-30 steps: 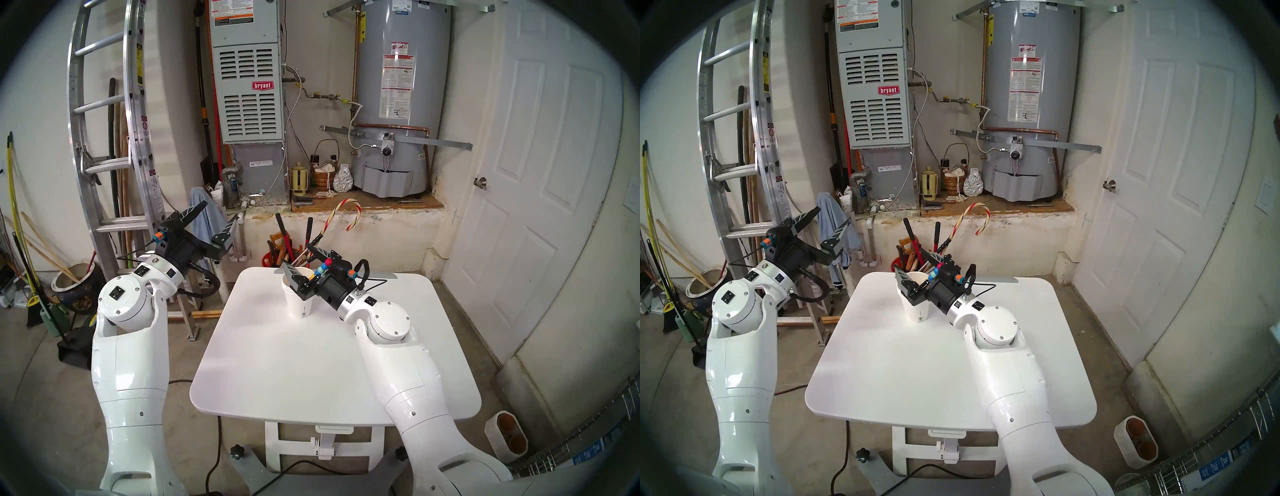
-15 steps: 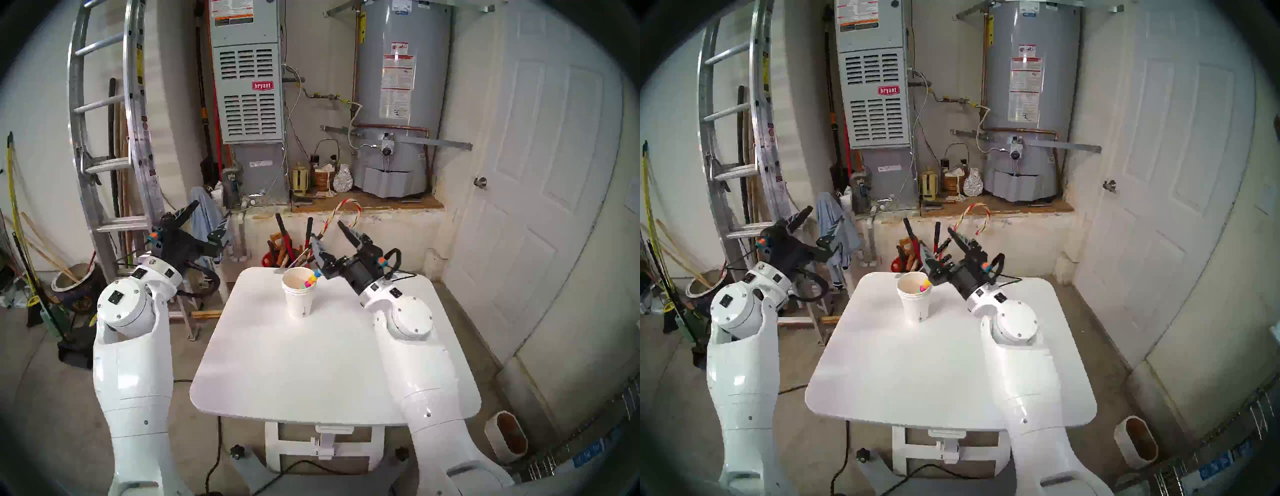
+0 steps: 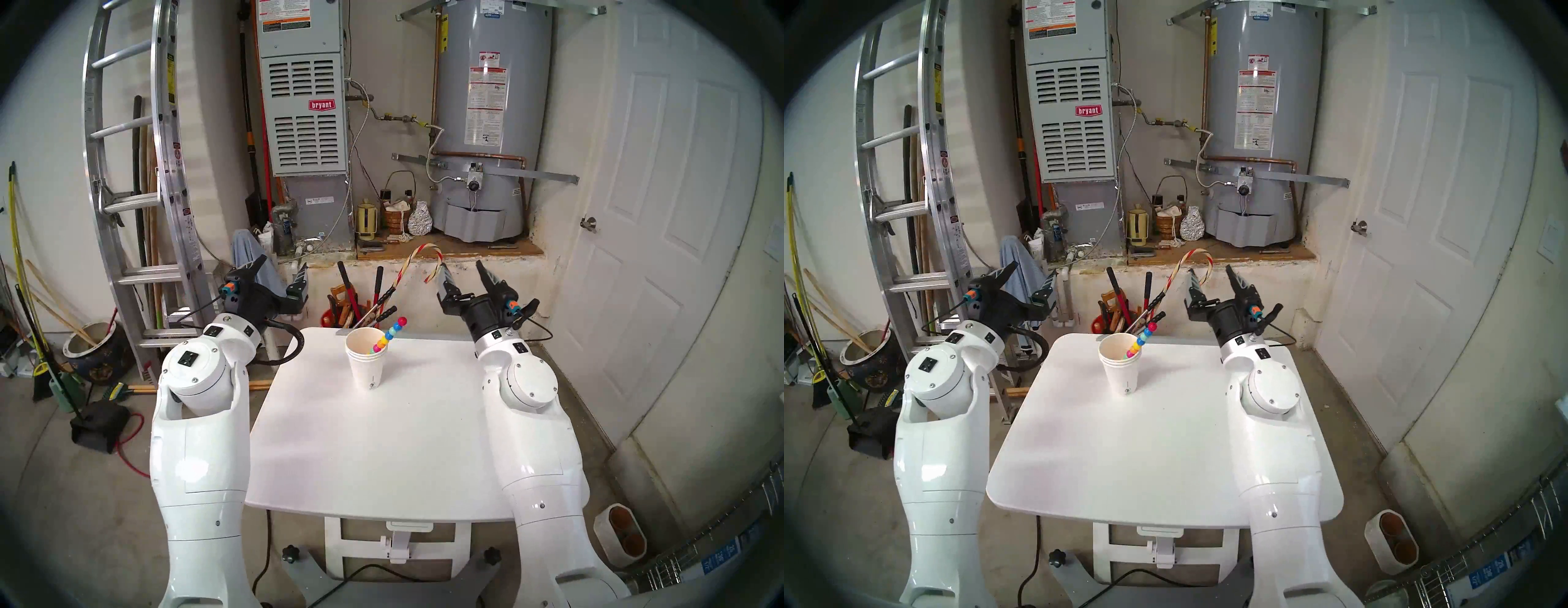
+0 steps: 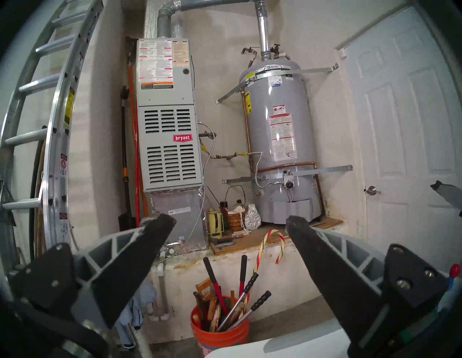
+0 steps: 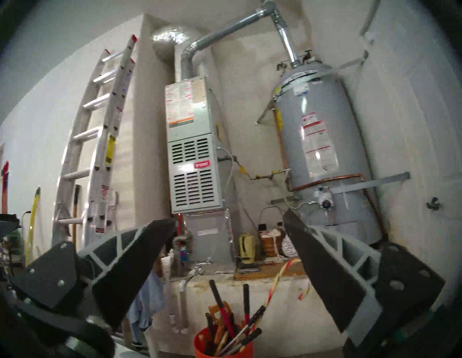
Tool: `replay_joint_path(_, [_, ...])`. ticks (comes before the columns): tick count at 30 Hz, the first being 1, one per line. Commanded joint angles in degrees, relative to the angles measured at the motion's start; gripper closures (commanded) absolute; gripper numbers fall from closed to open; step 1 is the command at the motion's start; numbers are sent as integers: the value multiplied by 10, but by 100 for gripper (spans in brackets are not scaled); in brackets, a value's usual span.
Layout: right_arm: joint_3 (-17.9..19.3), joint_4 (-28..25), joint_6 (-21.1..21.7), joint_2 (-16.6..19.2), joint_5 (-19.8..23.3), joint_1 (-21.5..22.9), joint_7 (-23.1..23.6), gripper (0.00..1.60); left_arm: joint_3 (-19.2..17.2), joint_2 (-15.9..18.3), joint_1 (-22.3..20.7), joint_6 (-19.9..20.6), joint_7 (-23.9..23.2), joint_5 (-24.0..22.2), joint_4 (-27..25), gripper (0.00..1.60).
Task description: Switch the marker to another color
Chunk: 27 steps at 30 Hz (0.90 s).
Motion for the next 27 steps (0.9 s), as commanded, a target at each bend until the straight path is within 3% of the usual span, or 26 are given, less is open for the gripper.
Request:
replay_joint_path(1, [-6,-40,31,3,-11,-4,-72,0,5,-11,-27,7,42,26,5,0])
replay_joint_path(19, [-56,-64,78,7,-7,-8,-275,0,-3,2,-25,17,29,24,-4,0])
replay_joint_path(27, [-64,-65,83,7,-8,-7,-301,0,-5,3,-25,23,23,25,-6,0])
